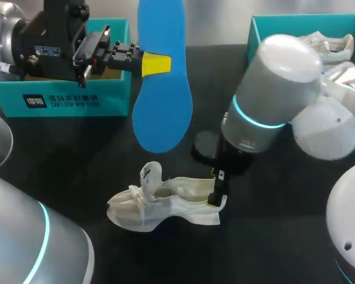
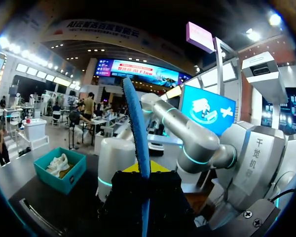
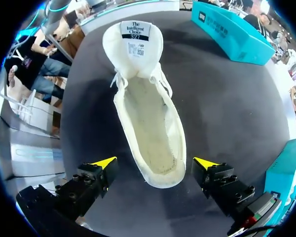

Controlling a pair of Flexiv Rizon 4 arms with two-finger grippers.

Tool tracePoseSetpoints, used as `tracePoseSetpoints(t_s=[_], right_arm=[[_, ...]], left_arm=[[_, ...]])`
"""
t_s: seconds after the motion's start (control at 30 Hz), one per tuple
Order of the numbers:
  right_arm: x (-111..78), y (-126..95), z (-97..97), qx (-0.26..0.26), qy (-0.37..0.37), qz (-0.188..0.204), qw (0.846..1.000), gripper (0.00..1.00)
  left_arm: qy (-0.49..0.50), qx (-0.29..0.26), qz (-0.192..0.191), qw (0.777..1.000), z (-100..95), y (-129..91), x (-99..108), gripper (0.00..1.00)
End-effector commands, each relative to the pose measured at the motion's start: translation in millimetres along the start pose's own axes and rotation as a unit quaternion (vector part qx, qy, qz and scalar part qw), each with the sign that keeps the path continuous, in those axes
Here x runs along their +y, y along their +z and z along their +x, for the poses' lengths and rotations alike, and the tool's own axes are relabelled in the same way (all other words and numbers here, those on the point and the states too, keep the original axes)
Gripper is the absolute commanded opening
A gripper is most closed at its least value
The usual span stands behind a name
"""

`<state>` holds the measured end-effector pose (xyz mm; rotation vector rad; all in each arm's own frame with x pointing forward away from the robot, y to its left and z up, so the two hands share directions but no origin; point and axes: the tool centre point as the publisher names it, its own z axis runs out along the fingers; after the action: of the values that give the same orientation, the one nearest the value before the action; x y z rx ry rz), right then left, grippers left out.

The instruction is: Take the shoe out of the shoebox, open the shoe tongue, remove and reinsert the insole, then place the shoe into the shoebox

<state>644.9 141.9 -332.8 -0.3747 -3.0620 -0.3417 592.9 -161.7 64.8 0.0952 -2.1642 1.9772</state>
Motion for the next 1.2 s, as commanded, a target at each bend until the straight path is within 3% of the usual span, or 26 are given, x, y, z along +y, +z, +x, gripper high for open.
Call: tracePoseSetpoints(t_s=[0.03,0.6,0.73,0.93,1.2], right_arm=[[7.3,2.1,1.9,-0.010,-0.002,0.136,0.991,1.00],[3.6,2.8,3.1,-0.021,-0.007,0.110,0.994,1.00],[9.7,-1.3,1.5,-0.027,-0.013,0.091,0.995,1.00],[21.2,-6.5,-8.7,-0.045,-0.033,0.087,0.995,1.00],[31.0,3.8,-28.6,-0.034,-0.053,0.085,0.994,1.00]], left_arm=[[0.000,0.001,-0.002,1.000,-1.7,1.3,-0.3,0.00],[0.000,0.001,-0.002,1.000,-1.7,1.3,-0.3,0.00],[0.000,0.001,-0.002,1.000,-1.7,1.3,-0.3,0.00],[0.000,0.001,-0.002,1.000,-1.7,1.3,-0.3,0.00],[0.000,0.001,-0.002,1.000,-1.7,1.3,-0.3,0.00]])
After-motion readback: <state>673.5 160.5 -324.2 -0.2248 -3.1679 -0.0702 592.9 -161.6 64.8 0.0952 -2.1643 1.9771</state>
